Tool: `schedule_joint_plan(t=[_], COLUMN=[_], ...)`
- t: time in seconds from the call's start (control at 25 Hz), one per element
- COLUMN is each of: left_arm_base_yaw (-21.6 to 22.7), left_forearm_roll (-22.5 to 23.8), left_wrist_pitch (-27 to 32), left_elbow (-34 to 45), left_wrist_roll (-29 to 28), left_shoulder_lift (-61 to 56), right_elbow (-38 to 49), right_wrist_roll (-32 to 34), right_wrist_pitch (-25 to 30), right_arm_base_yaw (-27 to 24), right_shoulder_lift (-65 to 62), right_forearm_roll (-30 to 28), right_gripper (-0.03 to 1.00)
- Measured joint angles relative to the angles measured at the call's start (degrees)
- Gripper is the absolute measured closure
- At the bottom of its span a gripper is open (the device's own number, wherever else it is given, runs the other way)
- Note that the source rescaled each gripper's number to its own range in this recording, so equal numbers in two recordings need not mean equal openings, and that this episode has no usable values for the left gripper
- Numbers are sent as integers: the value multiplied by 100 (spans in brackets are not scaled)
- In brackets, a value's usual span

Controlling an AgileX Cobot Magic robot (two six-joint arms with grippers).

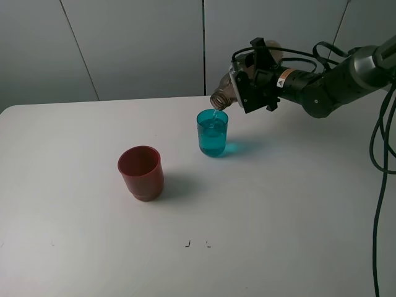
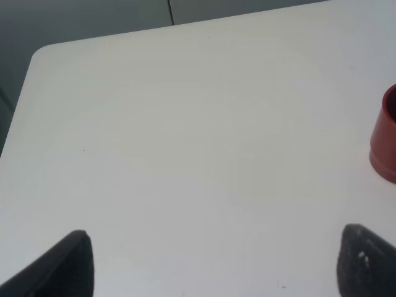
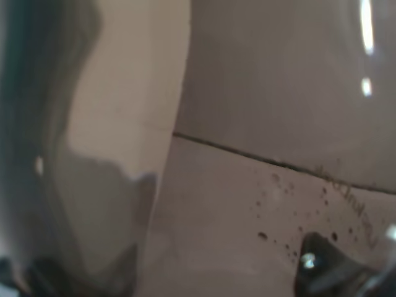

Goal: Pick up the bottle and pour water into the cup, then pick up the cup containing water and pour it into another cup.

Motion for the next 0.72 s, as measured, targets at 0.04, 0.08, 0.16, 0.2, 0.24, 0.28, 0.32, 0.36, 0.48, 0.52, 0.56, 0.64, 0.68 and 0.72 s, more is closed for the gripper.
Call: schedule_joint_plan(t=[0.04,0.08,0.16,0.2,0.24,0.28,0.32,0.36,0.48,0.52,0.56,0.64,0.68,0.72], left_arm_base_yaw=[0,0,0,0,0,0,0,0,0,0,0,0,0,0], left_forearm_roll=[0,0,0,0,0,0,0,0,0,0,0,0,0,0], left_wrist_pitch=[0,0,0,0,0,0,0,0,0,0,0,0,0,0], left_elbow=[0,0,0,0,0,0,0,0,0,0,0,0,0,0], left_wrist_roll=[0,0,0,0,0,0,0,0,0,0,0,0,0,0], left_shoulder_lift=[0,0,0,0,0,0,0,0,0,0,0,0,0,0], right_elbow=[0,0,0,0,0,0,0,0,0,0,0,0,0,12], right_wrist_roll=[0,22,133,204,324,503,734,957,1608,1744,1837,1935,1978,1990], right_wrist_pitch=[21,21,33,33,33,33,33,33,33,33,43,43,43,43], right_arm_base_yaw=[0,0,0,0,0,0,0,0,0,0,0,0,0,0], right_shoulder_lift=[0,0,0,0,0,0,0,0,0,0,0,0,0,0], right_forearm_roll=[0,0,0,0,-13,-24,-23,-23,-23,-23,-25,-36,-36,-36], right_gripper=[94,94,94,94,94,94,94,94,94,94,94,94,94,94])
